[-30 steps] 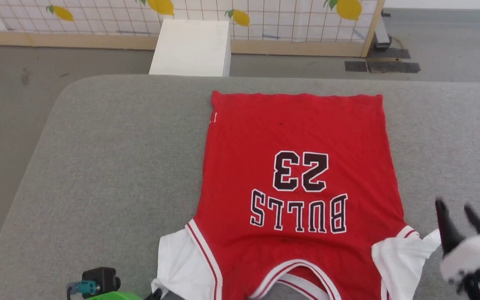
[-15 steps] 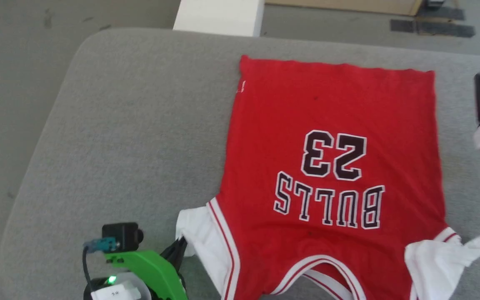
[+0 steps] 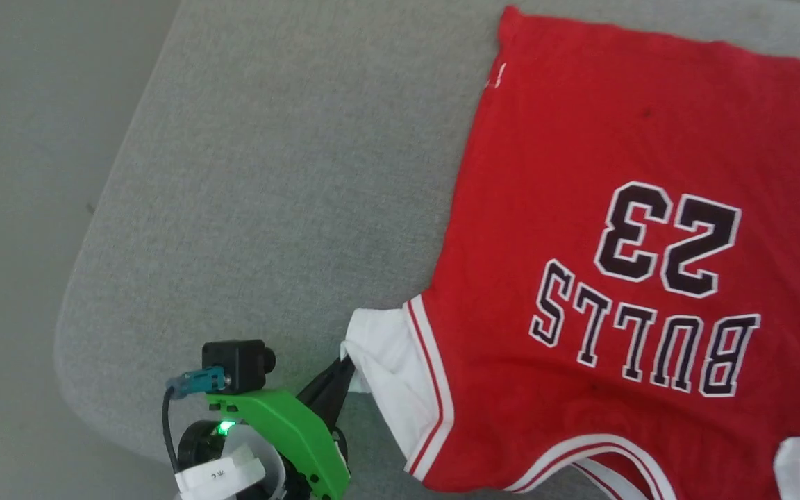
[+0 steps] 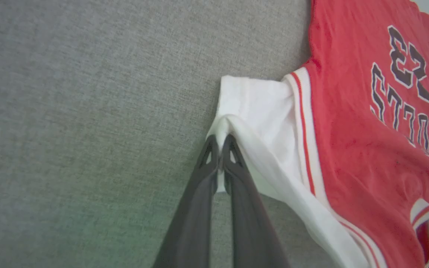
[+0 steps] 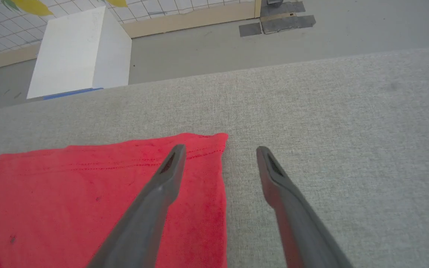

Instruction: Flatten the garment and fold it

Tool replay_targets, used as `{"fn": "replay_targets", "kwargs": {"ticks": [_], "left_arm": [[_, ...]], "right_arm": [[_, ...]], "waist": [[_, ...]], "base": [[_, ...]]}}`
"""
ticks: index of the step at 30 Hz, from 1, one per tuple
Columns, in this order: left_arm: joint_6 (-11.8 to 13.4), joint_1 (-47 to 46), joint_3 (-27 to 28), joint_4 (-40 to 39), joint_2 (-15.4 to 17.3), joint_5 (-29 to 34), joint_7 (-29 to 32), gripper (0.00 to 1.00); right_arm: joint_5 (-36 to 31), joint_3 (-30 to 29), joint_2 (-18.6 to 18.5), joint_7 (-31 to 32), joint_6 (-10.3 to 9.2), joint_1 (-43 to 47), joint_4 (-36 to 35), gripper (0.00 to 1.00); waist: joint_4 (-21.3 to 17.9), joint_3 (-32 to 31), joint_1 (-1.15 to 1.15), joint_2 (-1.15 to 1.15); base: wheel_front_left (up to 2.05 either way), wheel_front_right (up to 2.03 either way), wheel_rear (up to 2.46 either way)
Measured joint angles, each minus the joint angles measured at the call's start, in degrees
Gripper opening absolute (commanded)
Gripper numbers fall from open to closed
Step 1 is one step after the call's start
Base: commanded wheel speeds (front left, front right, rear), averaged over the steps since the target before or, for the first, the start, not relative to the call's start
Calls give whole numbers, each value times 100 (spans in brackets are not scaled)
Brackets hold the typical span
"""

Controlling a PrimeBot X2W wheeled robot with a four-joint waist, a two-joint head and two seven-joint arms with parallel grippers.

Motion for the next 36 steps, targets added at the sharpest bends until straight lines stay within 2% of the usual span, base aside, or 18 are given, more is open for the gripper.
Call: {"fn": "replay_targets", "kwargs": {"ticks": [4,5,6,7,8,9,10,12,15,22,24,27,31,36], "left_arm": [[-41,-21,-10,11,-23,0,-79,0],[-48,-35,-12,12,-27,-1,-96,0],[-66,-50,-14,13,-35,-3,-116,0],[-79,-65,-15,18,-48,-13,-140,0],[-91,-75,-14,22,-58,-22,-145,0],[-97,-82,-12,42,-67,-40,-145,0],[-97,-86,-14,60,-74,-46,-145,0],[-97,-103,-14,103,-78,-53,-146,0],[-97,-118,-9,201,-77,-53,-183,0],[-36,-48,123,336,20,-56,-219,0],[12,32,165,352,89,-60,-211,0],[71,181,194,341,152,-63,-178,0],[140,363,216,271,247,-71,-87,0],[240,588,271,147,336,-80,-27,0]], "right_arm": [[-378,-133,54,681,0,-123,-145,100],[-465,-145,86,858,0,-123,-198,70],[-535,-140,129,1013,0,-122,-285,47],[-568,-143,160,1118,0,-124,-410,34],[-578,-155,182,1210,0,-127,-502,11],[-602,-110,187,1304,0,-121,-593,11],[-624,-65,193,1354,0,-93,-691,0],[-611,56,212,1357,0,58,-869,0],[-372,308,204,945,0,508,-1166,0],[364,639,302,-1354,1,1854,-1995,0],[437,626,454,-1996,1,2298,-2127,0],[486,435,727,-2635,1,2972,-2302,0],[577,73,1050,-3097,1,3835,-2595,0],[714,-299,1270,-2908,1,4805,-2925,0]], "waist": [[159,294,0,0],[194,364,0,0],[225,428,0,0],[252,480,0,0],[271,515,0,0],[295,541,0,0],[309,550,0,0],[312,525,0,0],[298,434,0,0],[98,29,0,0],[-12,-130,0,0],[-174,-377,0,0],[-401,-727,0,0],[-700,-1112,0,0]], "base": [[0,0,0],[0,0,0],[0,0,0],[0,0,0],[0,0,0],[0,0,0],[0,0,0],[0,0,0],[0,0,0],[0,0,0],[0,0,0],[0,0,0],[0,0,0],[0,0,0]]}}
